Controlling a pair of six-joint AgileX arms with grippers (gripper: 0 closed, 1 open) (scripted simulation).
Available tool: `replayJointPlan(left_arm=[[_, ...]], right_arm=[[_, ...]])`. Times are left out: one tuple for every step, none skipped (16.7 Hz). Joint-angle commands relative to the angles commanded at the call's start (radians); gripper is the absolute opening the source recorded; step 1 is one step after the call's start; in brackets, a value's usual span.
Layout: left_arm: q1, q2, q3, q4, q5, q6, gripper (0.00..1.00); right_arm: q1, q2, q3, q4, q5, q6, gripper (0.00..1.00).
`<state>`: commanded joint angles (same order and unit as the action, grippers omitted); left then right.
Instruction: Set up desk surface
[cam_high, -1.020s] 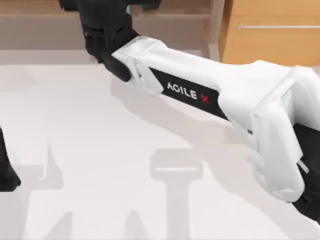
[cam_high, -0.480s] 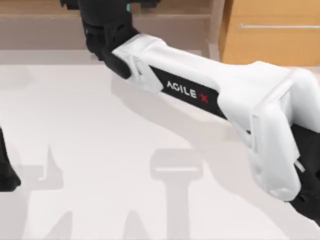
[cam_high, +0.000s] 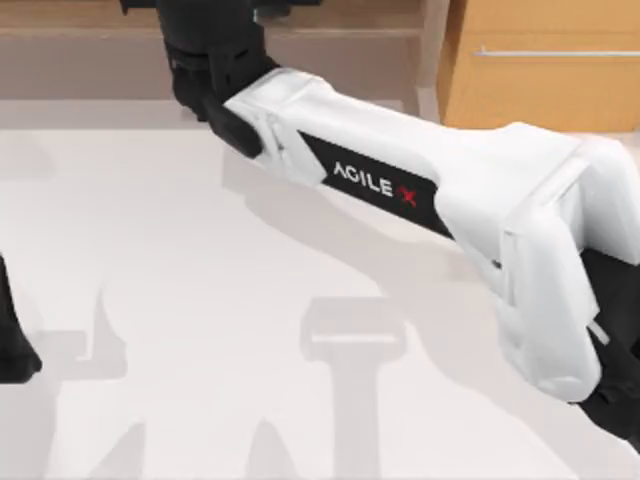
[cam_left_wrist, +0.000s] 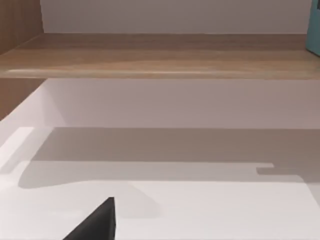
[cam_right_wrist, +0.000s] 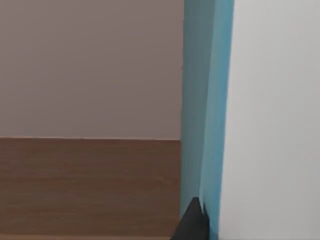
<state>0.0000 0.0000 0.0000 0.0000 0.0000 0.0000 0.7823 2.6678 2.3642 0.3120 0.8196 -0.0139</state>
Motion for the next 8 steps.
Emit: replayJointPlan(left_arm=[[0.0, 0.0, 0.0, 0.0, 0.0, 0.0, 1.0], [0.0, 0.0, 0.0, 0.0, 0.0, 0.0, 1.0], [0.0, 0.0, 0.0, 0.0, 0.0, 0.0, 1.0], [0.0, 0.0, 0.0, 0.0, 0.0, 0.0, 1.0], [0.0, 0.0, 0.0, 0.0, 0.0, 0.0, 1.0], [0.0, 0.0, 0.0, 0.0, 0.0, 0.0, 1.0], [0.0, 0.0, 0.0, 0.0, 0.0, 0.0, 1.0], [0.0, 0.0, 0.0, 0.0, 0.0, 0.0, 1.0]], right_arm=[[0.0, 0.0, 0.0, 0.0, 0.0, 0.0, 0.1], [0.0, 0.0, 0.0, 0.0, 0.0, 0.0, 0.02], [0.0, 0.0, 0.0, 0.0, 0.0, 0.0, 0.0], [0.0, 0.0, 0.0, 0.0, 0.0, 0.0, 0.0], [0.0, 0.0, 0.0, 0.0, 0.0, 0.0, 0.0], [0.0, 0.0, 0.0, 0.0, 0.0, 0.0, 0.0], [0.0, 0.0, 0.0, 0.0, 0.0, 0.0, 0.0], [0.0, 0.0, 0.0, 0.0, 0.0, 0.0, 0.0]])
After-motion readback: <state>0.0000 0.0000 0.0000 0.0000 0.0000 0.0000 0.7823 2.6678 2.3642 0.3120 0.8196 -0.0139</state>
